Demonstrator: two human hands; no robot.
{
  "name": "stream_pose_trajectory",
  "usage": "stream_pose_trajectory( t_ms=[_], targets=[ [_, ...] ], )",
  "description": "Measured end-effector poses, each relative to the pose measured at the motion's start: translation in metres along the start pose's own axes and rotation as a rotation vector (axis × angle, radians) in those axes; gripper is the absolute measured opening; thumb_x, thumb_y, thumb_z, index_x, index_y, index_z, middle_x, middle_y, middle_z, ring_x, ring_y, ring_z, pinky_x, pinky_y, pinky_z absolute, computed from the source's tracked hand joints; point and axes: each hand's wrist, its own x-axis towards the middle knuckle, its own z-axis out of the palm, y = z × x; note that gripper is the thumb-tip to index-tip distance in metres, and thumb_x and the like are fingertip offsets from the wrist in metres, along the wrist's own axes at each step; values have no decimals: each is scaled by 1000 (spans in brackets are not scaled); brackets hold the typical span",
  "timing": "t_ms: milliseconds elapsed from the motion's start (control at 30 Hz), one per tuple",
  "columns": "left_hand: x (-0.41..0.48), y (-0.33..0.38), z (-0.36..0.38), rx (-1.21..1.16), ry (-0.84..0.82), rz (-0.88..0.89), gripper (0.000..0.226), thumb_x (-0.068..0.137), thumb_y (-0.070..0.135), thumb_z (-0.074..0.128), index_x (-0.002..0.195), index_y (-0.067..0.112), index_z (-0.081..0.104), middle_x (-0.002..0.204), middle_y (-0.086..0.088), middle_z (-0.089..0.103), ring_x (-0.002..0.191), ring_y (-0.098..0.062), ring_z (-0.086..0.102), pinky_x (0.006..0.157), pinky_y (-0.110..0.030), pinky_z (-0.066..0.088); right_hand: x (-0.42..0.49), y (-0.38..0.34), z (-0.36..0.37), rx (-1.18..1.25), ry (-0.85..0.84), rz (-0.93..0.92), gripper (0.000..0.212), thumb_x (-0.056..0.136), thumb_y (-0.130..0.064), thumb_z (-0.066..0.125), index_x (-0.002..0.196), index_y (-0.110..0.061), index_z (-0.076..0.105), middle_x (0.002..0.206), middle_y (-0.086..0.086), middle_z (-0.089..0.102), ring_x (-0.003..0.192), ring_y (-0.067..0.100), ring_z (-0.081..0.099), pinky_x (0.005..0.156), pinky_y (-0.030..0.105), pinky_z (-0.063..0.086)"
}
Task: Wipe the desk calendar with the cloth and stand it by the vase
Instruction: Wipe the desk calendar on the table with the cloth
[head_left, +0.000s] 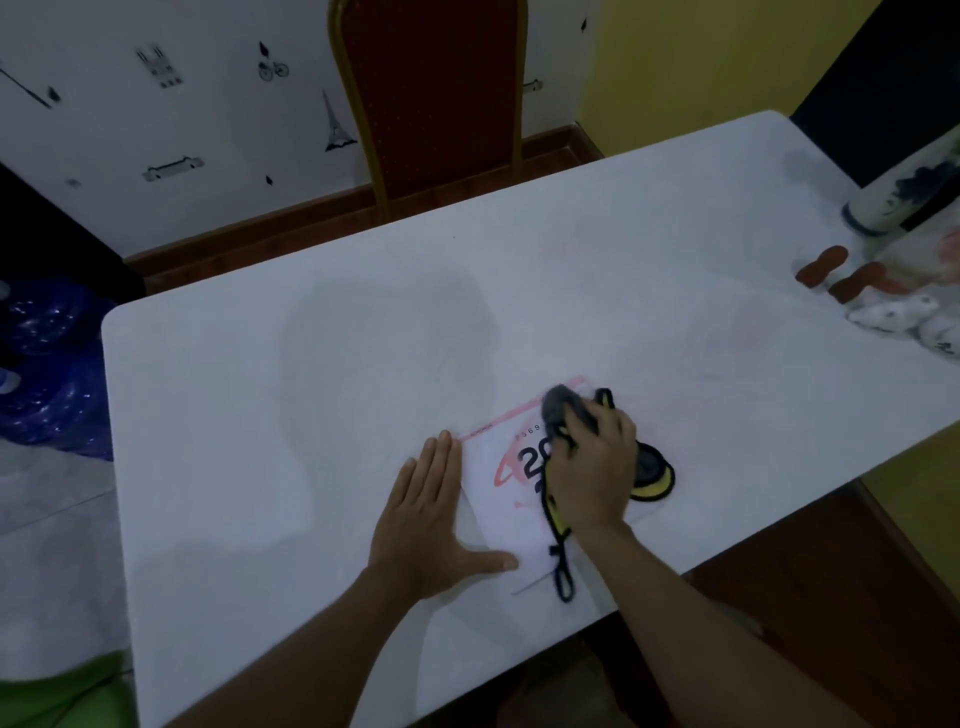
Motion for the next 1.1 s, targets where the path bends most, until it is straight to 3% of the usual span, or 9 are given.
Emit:
stream_pose_trajectory(
  t_ms=[200, 333, 400, 567, 633, 767, 900, 967, 1100],
  targets=[
    [1, -1, -1, 9, -21, -11, 152, 50, 110, 34, 157, 17, -21, 165, 3, -28, 153, -12, -26, 126, -37, -9, -47, 8, 1, 39, -207, -438, 36, 81, -16, 64, 115, -14, 75, 111, 9, 63, 109, 32, 51, 93, 44, 48],
    [3, -5, -1, 23, -45, 1, 157, 46, 111, 33, 157, 16, -24, 165, 3, -31, 152, -14, -28, 126, -38, -11, -6, 3, 6, 39, -66, -105, 33, 78, -5, 76, 111, -13, 78, 108, 13, 60, 108, 35, 50, 83, 51, 52],
    [3, -5, -1, 36, -52, 13, 157, 46, 111, 33, 156, 16, -26, 164, 2, -33, 152, -14, -29, 125, -38, -12, -7, -20, 15, 64, -53, -62, 34, 79, -6, 75, 111, -16, 78, 110, 10, 61, 110, 33, 48, 85, 50, 51],
    [3, -5, -2, 42, -69, 20, 159, 45, 111, 34, 156, 14, -25, 165, 0, -32, 152, -14, -30, 127, -40, -11, -48, 10, 4, 70, -251, -514, 40, 80, -15, 62, 117, -20, 76, 111, 6, 63, 110, 29, 49, 95, 40, 44],
    [3, -5, -3, 47, -74, 20, 160, 45, 111, 35, 157, 13, -24, 165, -1, -31, 152, -16, -29, 127, -41, -9, -36, 25, -3, 54, -193, -452, 38, 78, -11, 70, 114, -18, 77, 111, 9, 63, 109, 31, 49, 90, 44, 47],
    [4, -4, -4, 57, -75, 15, 161, 44, 111, 37, 156, 13, -25, 164, -2, -33, 152, -17, -28, 126, -40, -11, -14, -16, 12, 36, -66, -67, 35, 79, -8, 74, 111, -19, 78, 113, 11, 62, 111, 31, 44, 86, 49, 50],
    [3, -1, -4, 45, -62, -2, 163, 42, 112, 36, 154, 13, -29, 160, 0, -40, 150, -15, -34, 124, -38, -15, -50, -6, 7, 30, -280, -461, 40, 80, -18, 64, 118, -23, 74, 119, 5, 60, 116, 28, 46, 94, 40, 45],
    [2, 0, -4, 44, -59, -24, 166, 40, 112, 37, 153, 11, -31, 158, -1, -43, 148, -15, -38, 122, -36, -19, -51, 23, -5, 52, -267, -541, 43, 76, -14, 69, 118, -22, 74, 116, 7, 61, 113, 30, 48, 93, 42, 45],
    [2, 2, -5, 79, -60, -47, 169, 38, 112, 36, 155, 8, -26, 162, -6, -37, 150, -20, -34, 123, -40, -19, -27, 7, 3, 7, -125, -158, 40, 76, -8, 77, 114, -20, 77, 115, 12, 61, 112, 32, 42, 87, 52, 48]
  ],
)
